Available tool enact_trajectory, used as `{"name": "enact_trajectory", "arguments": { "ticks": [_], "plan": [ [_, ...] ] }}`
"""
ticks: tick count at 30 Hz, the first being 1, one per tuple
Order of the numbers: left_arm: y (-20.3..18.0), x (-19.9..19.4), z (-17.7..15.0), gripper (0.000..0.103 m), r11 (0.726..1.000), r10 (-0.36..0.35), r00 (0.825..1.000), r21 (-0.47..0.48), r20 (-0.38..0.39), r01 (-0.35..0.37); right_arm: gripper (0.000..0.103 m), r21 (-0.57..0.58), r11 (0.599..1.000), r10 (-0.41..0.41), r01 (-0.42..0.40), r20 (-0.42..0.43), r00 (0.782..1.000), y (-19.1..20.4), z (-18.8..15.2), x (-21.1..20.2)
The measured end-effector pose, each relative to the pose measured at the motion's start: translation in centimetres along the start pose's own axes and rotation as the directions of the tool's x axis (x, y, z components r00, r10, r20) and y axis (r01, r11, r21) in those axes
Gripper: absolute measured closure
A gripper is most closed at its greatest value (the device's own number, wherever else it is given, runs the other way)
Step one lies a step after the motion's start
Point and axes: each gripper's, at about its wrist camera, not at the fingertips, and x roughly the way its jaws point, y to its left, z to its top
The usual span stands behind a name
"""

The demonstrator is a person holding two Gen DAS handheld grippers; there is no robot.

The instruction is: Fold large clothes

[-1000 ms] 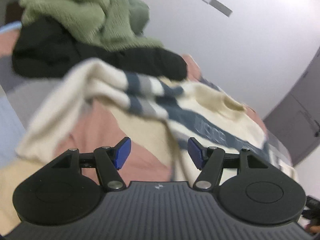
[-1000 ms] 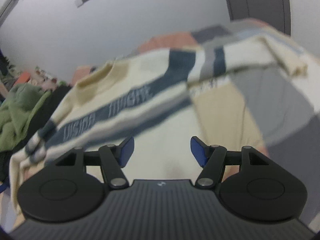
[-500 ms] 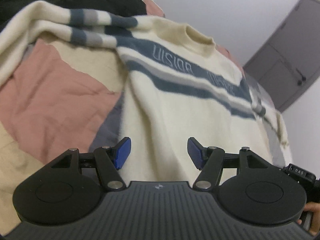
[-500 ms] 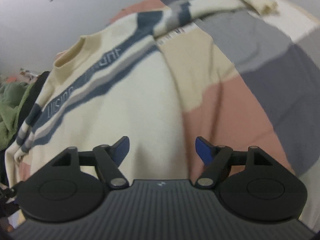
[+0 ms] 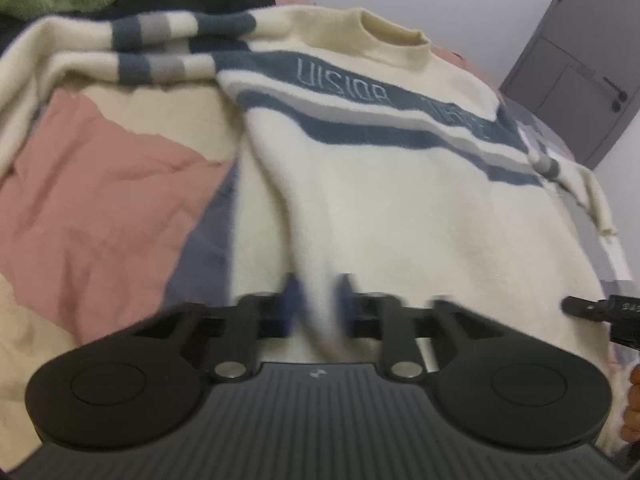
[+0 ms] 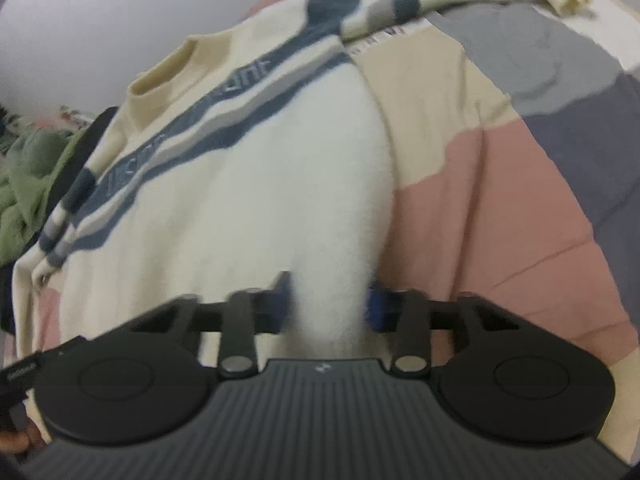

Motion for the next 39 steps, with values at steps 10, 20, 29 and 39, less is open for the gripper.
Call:
{"name": "enact_trajectory", "arguments": {
  "ticks": [10,20,29,39],
  "plan": [
    [1.9,-6.8,0.9,0.098,0.973,-0.138,0.983,-0.169,0.120,0.157,0.087,-0.195,0.980,0.038,-0.028,0.049,0.998,3.0,1.9,-5.3],
    [4.7,-11.0,0.3,0.102,0.928,-0.198,0.966,-0.286,0.167,0.240,0.088,-0.219,0.976,0.000,-0.009,-0.042,0.999,3.6,2.8,-9.1],
    [4.5,-7.2,0.2,0.101,0.947,-0.149,0.989,-0.285,0.025,0.150,0.087,-0.201,0.974,-0.137,0.102,-0.169,0.976,2.7,0.5,-3.5],
    [0.9,-7.1,1.2,0.079,0.972,-0.193,0.980,-0.130,0.050,0.198,0.039,0.066,0.997,-0.028,0.042,-0.200,0.979,-1.1,2.0,-4.1]
  ]
}}
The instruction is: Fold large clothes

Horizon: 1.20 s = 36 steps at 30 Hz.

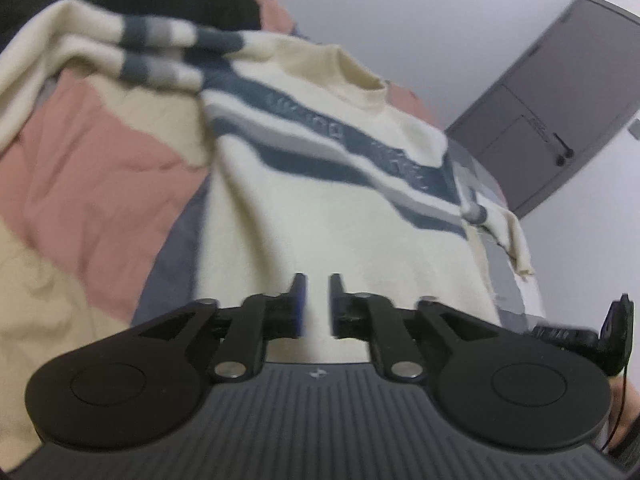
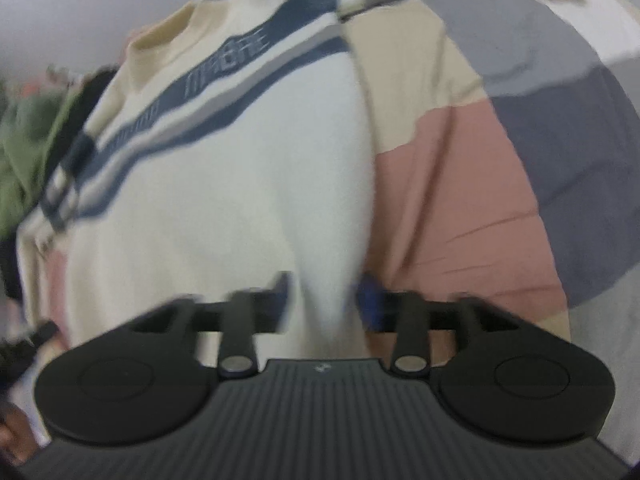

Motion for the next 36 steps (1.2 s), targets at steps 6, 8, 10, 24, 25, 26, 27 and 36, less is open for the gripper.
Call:
{"name": "enact_trajectory", "arguments": {
  "ticks": [6,8,10,24,25,26,27,36],
  "plan": [
    [-0.6,1.8,-0.1,0.058,1.000,-0.015,1.000,0.026,-0.010,0.016,0.033,0.117,0.986,0.104,-0.120,0.132,0.986,-3.9,4.8,-1.8],
    [-0.7,2.5,-0.2,0.058,0.999,-0.021,1.000,0.030,-0.014,0.021,0.032,0.141,0.982,0.093,-0.124,0.211,0.973,-5.4,7.3,-1.5],
    [-1.0,3.1,-0.2,0.058,0.999,-0.019,1.000,0.046,-0.009,0.019,0.033,0.146,0.980,0.086,-0.132,0.287,0.954,-7.1,10.1,-0.5],
    [-5.0,9.5,0.5,0.058,0.939,0.080,0.992,0.327,0.093,-0.106,0.049,0.315,0.948,-0.142,-0.053,0.565,0.813,-17.4,24.4,10.6],
    [-5.0,9.9,0.7,0.058,0.942,0.074,0.993,0.320,0.089,-0.099,0.049,0.323,0.945,-0.161,-0.047,0.587,0.794,-18.0,25.1,10.7],
    [-4.9,10.3,0.8,0.058,0.947,0.065,0.994,0.309,0.087,-0.089,0.049,0.339,0.940,-0.178,-0.049,0.606,0.775,-18.6,25.6,10.8],
    [-4.9,10.7,1.0,0.058,0.948,0.059,0.994,0.307,0.088,-0.083,0.049,0.357,0.932,-0.190,-0.057,0.618,0.763,-19.3,26.1,10.9],
    [-4.3,12.3,2.5,0.058,0.964,0.050,0.993,0.256,0.110,-0.077,0.049,0.449,0.894,-0.328,-0.007,0.663,0.672,-24.4,31.8,9.9]
  ]
}}
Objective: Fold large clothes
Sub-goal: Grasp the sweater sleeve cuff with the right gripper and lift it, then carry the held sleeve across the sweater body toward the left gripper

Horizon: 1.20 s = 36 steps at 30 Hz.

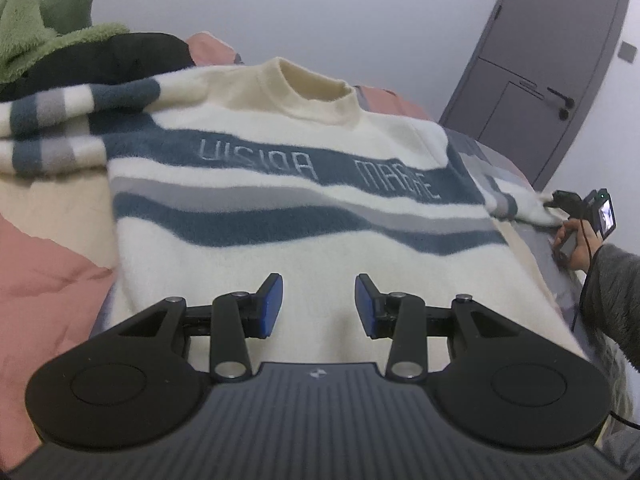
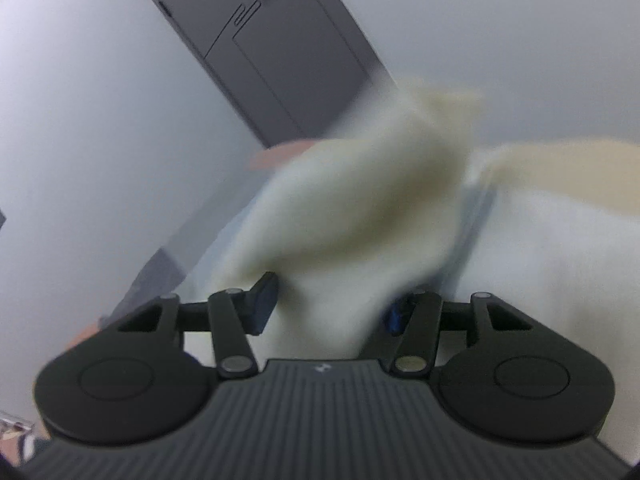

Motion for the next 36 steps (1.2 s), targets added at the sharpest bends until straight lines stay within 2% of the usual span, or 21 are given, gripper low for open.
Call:
{"name": "enact_trajectory", "arguments": {
  "ticks": [3,4,5,6,8,12,14,17,20,23,27,32,36],
  "plan": [
    [0.2,0.4,0.2,0.058,1.000,0.009,1.000,0.004,0.005,-0.009,0.050,-0.041,0.999,-0.033,0.034,0.037,0.999,-0.4,1.6,0.6],
    [0.2,0.6,0.2,0.058,1.000,0.015,1.000,0.007,0.005,-0.015,0.070,-0.045,0.998,-0.038,0.041,0.056,0.998,-0.6,1.9,1.0],
    [0.3,1.0,0.2,0.058,1.000,0.023,1.000,0.003,0.000,-0.023,0.082,-0.062,0.996,-0.061,0.065,0.065,0.996,-0.8,2.2,1.2],
    [0.6,1.4,0.3,0.058,0.999,0.032,0.999,-0.018,-0.015,-0.033,0.088,-0.067,0.994,-0.079,0.082,0.053,0.996,-1.1,2.4,1.3],
    [0.9,1.8,0.6,0.058,0.998,0.025,0.999,-0.049,-0.036,-0.026,0.090,-0.053,0.996,-0.065,0.067,0.037,0.997,-1.4,2.9,1.1],
    [1.4,1.3,1.2,0.058,0.998,0.066,0.998,-0.007,0.011,-0.066,0.091,-0.180,0.984,0.012,-0.001,0.061,0.998,1.7,4.5,-1.2],
    [2.6,0.8,1.8,0.058,0.996,0.060,0.998,-0.060,0.023,-0.059,0.091,-0.218,0.975,0.067,-0.051,0.065,0.996,3.7,5.5,-2.9],
    [4.0,-0.1,2.5,0.058,0.987,0.064,0.998,-0.146,0.014,-0.061,0.092,-0.312,0.943,0.150,-0.119,0.078,0.986,7.7,6.9,-6.6],
    [4.6,-1.3,2.8,0.058,0.984,0.057,0.998,-0.168,0.025,-0.052,0.092,-0.393,0.902,0.222,-0.178,0.069,0.972,12.0,7.8,-10.8],
    [4.4,-2.5,2.7,0.058,0.986,0.066,0.997,-0.158,0.038,-0.060,0.092,-0.449,0.853,0.320,-0.266,0.048,0.946,16.4,8.2,-15.8],
    [4.1,-4.5,2.4,0.058,0.985,0.057,0.996,-0.164,0.073,-0.044,0.092,-0.503,0.772,0.456,-0.389,0.011,0.890,21.6,7.4,-22.7],
    [3.7,-7.7,2.3,0.058,0.989,0.049,0.990,-0.145,0.135,-0.029,0.092,-0.526,0.649,0.614,-0.550,-0.066,0.787,25.6,5.0,-31.4],
    [3.5,-10.0,1.8,0.058,0.994,0.030,0.987,-0.111,0.159,-0.012,0.092,-0.555,0.532,0.686,-0.640,-0.161,0.710,27.6,1.7,-36.8]
  ]
}}
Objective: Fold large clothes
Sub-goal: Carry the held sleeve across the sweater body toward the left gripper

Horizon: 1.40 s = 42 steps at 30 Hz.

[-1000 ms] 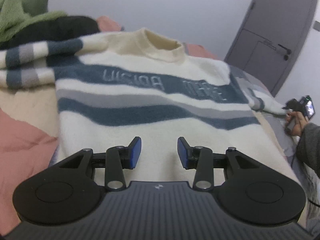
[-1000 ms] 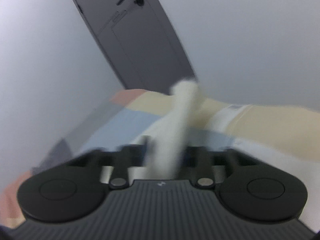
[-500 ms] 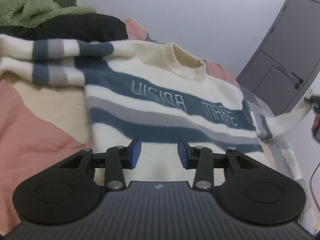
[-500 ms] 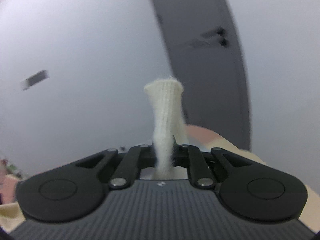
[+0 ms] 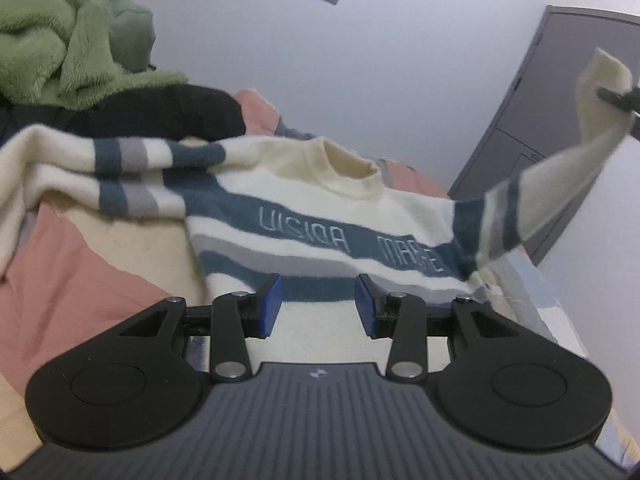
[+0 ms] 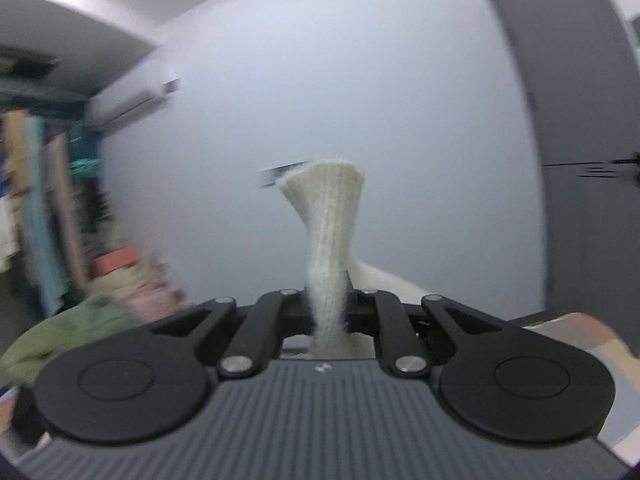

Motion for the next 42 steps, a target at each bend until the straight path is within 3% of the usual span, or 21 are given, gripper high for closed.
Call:
{"name": "enact_trajectory", "arguments": {
  "ticks": [5,11,18,23,26,28,29,32,35,38,40,42],
  "plan": [
    [1.1,-2.2,-0.2,0.058,1.000,-0.018,1.000,-0.024,0.025,0.019,0.092,-0.052,0.987,0.146,-0.151,-0.089,0.985,8.0,-4.6,-2.8],
    [2.3,-4.3,-0.2,0.057,0.997,-0.043,0.996,-0.067,0.072,0.048,0.090,-0.071,0.962,0.240,-0.264,-0.242,0.940,15.3,-13.5,-5.2],
    [3.4,-5.5,-1.6,0.057,0.992,-0.061,0.998,-0.109,0.028,0.064,0.089,-0.020,0.946,0.282,-0.324,-0.440,0.852,19.1,-23.6,-7.1],
    [3.4,-5.5,-1.5,0.057,0.985,-0.088,0.995,-0.143,0.036,0.092,0.089,-0.028,0.940,0.274,-0.340,-0.530,0.803,20.1,-26.8,-7.2],
    [3.1,-5.5,-1.7,0.057,0.987,-0.086,0.996,-0.135,0.029,0.089,0.077,0.010,0.930,0.305,-0.367,-0.576,0.759,19.7,-27.5,-7.4],
    [3.0,-5.5,-1.6,0.057,0.988,-0.070,0.997,-0.135,0.028,0.073,0.050,0.063,0.913,0.362,-0.403,-0.584,0.727,20.5,-27.8,-7.3],
    [3.0,-5.3,-1.5,0.057,0.987,-0.067,0.997,-0.144,0.026,0.070,0.044,0.080,0.901,0.389,-0.426,-0.581,0.715,20.3,-28.1,-8.1],
    [3.0,-5.0,-1.5,0.057,0.983,-0.071,0.997,-0.167,0.009,0.072,0.040,0.086,0.869,0.440,-0.487,-0.581,0.684,20.3,-27.8,-10.0],
    [2.0,-4.4,-1.6,0.057,0.988,-0.074,0.997,-0.136,-0.016,0.071,0.041,0.120,0.869,0.459,-0.480,-0.558,0.691,19.5,-26.8,-11.3],
    [0.7,-3.6,-1.9,0.057,0.991,-0.096,0.994,-0.099,-0.046,0.091,0.041,0.128,0.902,0.415,-0.411,-0.516,0.750,17.8,-25.6,-12.2],
    [-0.1,-2.9,-2.0,0.057,0.992,-0.104,0.992,-0.077,-0.064,0.099,0.041,0.120,0.935,0.349,-0.335,-0.499,0.794,16.5,-25.4,-11.9],
    [-0.9,-2.2,-2.0,0.057,0.992,-0.115,0.990,-0.061,-0.078,0.110,0.040,0.122,0.961,0.276,-0.249,-0.496,0.823,15.1,-25.8,-10.6]
  ]
}}
